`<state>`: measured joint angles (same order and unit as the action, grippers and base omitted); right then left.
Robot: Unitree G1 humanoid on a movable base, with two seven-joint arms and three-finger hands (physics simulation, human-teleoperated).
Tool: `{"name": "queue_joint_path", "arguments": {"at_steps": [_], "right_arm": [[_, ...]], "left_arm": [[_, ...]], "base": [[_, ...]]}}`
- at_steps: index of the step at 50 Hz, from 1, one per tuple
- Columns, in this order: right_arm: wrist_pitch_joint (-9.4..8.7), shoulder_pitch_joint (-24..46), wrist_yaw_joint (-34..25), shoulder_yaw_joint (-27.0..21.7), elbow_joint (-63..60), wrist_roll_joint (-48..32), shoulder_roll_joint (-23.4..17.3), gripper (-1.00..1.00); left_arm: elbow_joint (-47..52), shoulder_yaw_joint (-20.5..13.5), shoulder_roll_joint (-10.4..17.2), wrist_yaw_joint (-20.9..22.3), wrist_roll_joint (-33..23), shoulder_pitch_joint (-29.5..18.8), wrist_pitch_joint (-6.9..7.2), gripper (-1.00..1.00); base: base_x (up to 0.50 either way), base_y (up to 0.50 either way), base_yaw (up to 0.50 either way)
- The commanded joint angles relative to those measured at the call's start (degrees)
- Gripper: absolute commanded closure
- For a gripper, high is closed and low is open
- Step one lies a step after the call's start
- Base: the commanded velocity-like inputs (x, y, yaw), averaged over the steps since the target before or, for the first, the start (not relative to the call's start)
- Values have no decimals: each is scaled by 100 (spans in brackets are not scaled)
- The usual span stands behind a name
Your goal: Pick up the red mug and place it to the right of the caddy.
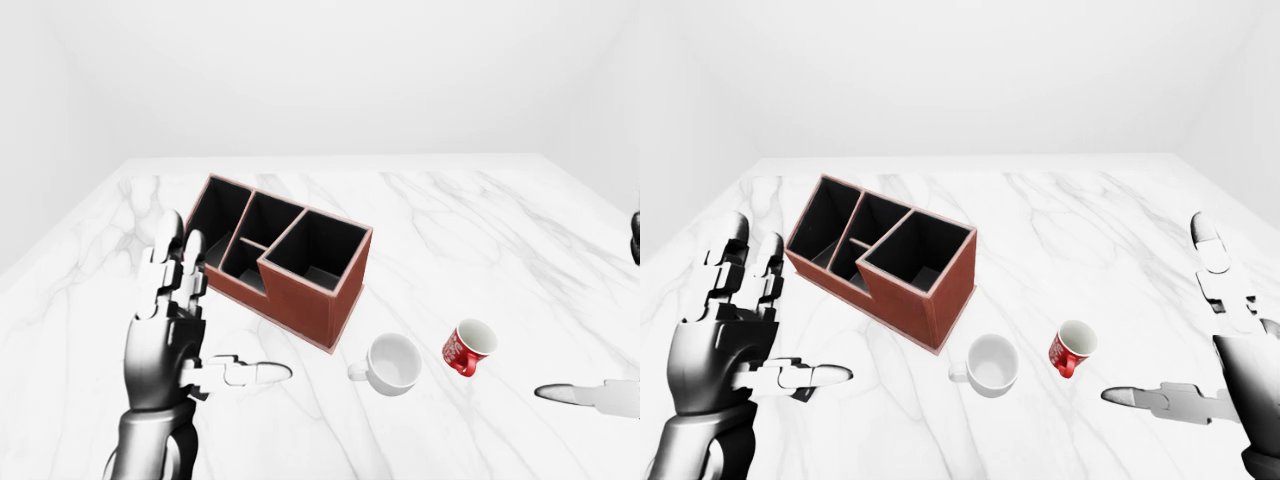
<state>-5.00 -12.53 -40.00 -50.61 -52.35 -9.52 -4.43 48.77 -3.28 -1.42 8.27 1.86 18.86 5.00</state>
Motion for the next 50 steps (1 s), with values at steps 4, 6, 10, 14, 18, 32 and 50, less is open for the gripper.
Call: {"name": "queue_joint_path", "arguments": {"at_steps": [4, 6, 10, 14, 18, 32, 50], "right_arm": [[0, -129, 0, 183, 254, -599, 93, -100], [0, -105, 0, 220, 325, -679, 76, -100], [0, -199, 0, 261, 544, -855, 109, -100], [0, -148, 0, 310, 651, -959, 81, -100], [0, -144, 0, 419, 923, -1104, 24, -100], [0, 44, 0, 948, 2014, -1769, -344, -100], [142, 265, 0, 1464, 3417, -2295, -853, -100]], "left_arm": [[-123, 23, 11, -21, -19, -38, 0, -100], [-112, 24, 15, -24, -17, -40, 0, -100], [-144, 60, 19, -44, -45, -49, 0, -100], [-146, 59, 28, -47, -38, -42, 0, -100], [-90, 43, 24, -42, -26, -20, 0, -100], [-143, 71, 34, -51, -49, -37, 0, -100], [-213, 86, 40, -65, -67, -48, 0, -100]], "base": [[0, 0, 0], [0, 0, 0], [0, 0, 0], [0, 0, 0], [0, 0, 0], [0, 0, 0], [0, 0, 0]]}}
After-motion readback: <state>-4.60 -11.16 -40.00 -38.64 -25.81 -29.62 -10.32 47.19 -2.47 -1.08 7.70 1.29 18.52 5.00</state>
